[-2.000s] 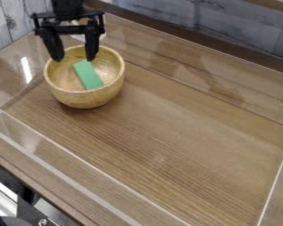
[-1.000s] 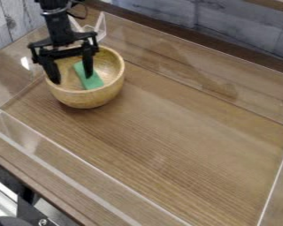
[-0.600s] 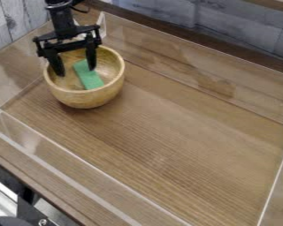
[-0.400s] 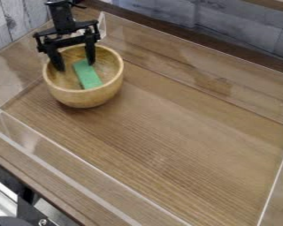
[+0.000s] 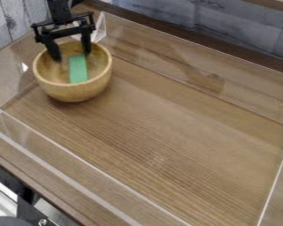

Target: Move green object from inside the wooden bowl to the table next to it

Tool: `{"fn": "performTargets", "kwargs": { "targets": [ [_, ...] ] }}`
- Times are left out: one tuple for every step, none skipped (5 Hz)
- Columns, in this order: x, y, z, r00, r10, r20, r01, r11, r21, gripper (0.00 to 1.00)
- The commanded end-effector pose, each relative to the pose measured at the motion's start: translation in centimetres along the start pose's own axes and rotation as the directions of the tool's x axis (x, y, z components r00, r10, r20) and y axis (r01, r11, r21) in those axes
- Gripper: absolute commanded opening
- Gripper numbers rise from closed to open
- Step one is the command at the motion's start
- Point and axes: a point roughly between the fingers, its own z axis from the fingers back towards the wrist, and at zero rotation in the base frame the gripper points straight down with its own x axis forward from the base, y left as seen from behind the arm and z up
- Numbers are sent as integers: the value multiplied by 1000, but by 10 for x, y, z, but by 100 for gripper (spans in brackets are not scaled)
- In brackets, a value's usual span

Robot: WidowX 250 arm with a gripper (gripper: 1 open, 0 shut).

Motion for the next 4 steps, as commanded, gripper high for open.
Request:
{"fn": "performTargets", "kwargs": {
  "targets": [
    [8, -5, 12, 997, -27, 71, 28, 1000, -9, 100],
    [7, -12, 1, 996, -53, 67, 53, 999, -3, 100],
    [6, -17, -3, 998, -13, 68, 14, 1000, -13, 100],
    [5, -23, -7, 997, 28, 67, -26, 999, -25, 100]
  ]
}}
